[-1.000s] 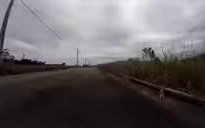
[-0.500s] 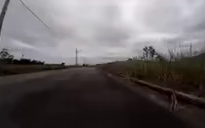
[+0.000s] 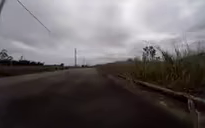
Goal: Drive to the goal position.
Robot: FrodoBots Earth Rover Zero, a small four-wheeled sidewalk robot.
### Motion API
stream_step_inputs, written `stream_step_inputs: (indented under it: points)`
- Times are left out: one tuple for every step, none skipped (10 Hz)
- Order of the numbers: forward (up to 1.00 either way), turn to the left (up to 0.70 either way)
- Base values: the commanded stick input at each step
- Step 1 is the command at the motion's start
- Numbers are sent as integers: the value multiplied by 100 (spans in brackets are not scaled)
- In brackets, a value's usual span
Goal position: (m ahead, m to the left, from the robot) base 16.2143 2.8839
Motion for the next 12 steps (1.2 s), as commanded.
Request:
stream_step_inputs:
  points:
    - [70, 0]
    - [70, 0]
    - [70, 0]
    - [70, 0]
    - [70, 0]
    - [70, 0]
    - [70, 0]
    - [70, 0]
    - [70, 0]
    - [70, 0]
    - [70, 0]
    - [70, 0]
